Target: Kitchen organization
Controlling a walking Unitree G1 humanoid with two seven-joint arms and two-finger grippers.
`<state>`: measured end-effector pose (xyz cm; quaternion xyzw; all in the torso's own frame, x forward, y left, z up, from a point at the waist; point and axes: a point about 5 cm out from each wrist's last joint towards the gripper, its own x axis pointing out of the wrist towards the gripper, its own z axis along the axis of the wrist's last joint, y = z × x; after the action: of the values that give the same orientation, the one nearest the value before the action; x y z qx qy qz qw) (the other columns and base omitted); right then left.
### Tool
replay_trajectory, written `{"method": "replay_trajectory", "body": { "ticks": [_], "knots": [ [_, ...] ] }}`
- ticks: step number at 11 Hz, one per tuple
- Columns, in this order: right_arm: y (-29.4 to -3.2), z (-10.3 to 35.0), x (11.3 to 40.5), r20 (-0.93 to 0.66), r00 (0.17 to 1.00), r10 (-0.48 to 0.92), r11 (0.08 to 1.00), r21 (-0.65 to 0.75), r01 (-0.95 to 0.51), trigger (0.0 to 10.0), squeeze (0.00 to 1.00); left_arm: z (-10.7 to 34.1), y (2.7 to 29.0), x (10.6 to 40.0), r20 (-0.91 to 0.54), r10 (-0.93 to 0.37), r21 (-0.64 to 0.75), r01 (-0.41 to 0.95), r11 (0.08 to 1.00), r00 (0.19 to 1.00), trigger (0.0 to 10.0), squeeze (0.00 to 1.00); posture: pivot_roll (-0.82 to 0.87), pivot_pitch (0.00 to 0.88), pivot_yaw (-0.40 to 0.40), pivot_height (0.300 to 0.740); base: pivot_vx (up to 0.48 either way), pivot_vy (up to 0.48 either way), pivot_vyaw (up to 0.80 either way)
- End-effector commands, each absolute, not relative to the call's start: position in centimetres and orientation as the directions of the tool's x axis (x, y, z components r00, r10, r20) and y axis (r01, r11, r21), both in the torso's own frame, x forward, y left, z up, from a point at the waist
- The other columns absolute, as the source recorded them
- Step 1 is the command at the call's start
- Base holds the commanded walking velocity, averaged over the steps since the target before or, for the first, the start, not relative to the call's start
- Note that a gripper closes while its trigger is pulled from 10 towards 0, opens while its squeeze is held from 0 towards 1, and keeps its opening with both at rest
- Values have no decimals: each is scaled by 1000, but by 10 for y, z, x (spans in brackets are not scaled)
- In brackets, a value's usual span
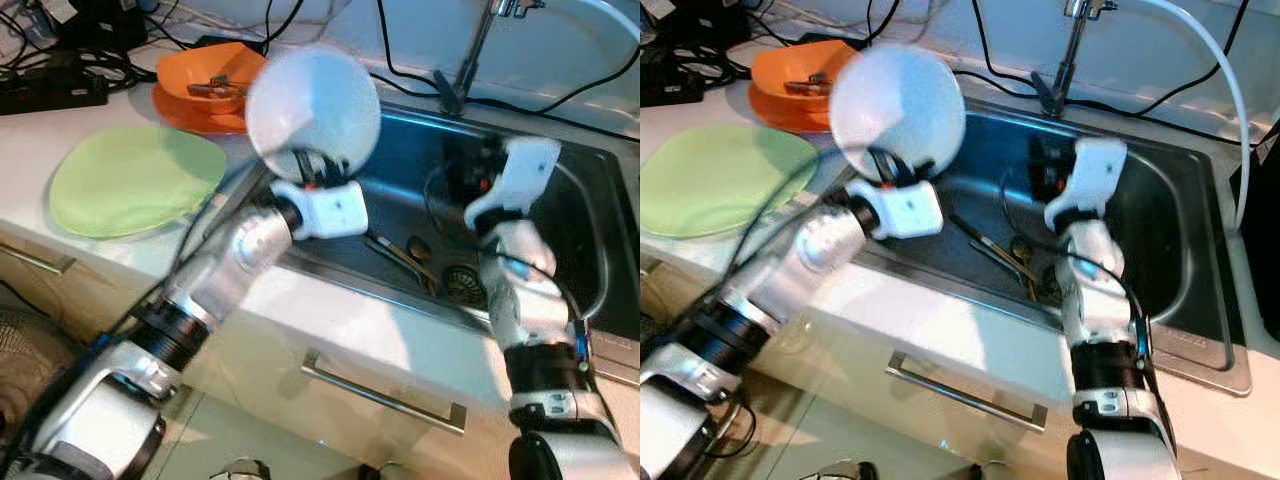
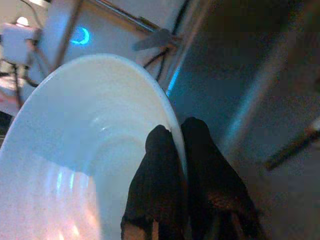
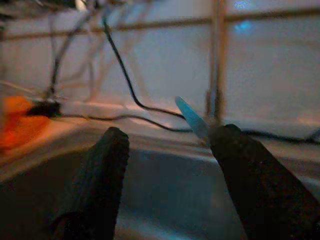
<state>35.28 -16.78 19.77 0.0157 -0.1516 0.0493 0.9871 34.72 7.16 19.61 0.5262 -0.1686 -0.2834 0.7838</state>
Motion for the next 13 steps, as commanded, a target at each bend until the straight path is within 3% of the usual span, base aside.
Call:
{"method": "replay_trajectory", "body": {
  "ticks": [1, 2, 8, 13],
  "knots": [
    [-164, 207, 354, 315, 940, 129, 990, 13, -140, 10000, 1000, 199, 67, 346, -11, -640, 929, 244, 277, 768, 10000, 0, 10, 50, -7, 740, 0, 0, 0],
    [-149, 215, 351, 328, 917, 225, 972, -15, -233, 10000, 0, 189, 64, 346, -50, -656, 936, 265, 233, 753, 10000, 0, 4, 44, -4, 740, 0, 0, 0],
    [-128, 222, 348, 296, 887, 355, 931, -24, -365, 10000, 0, 185, 53, 346, -65, -712, 968, 218, 126, 699, 10000, 0, 9, 40, -15, 740, 0, 0, 0],
    [-124, 215, 352, 222, 903, 367, 930, -49, -365, 10000, 0, 194, 52, 348, -32, -735, 983, 153, 98, 677, 10000, 0, 16, 60, -25, 740, 0, 0, 0]
  ]
}}
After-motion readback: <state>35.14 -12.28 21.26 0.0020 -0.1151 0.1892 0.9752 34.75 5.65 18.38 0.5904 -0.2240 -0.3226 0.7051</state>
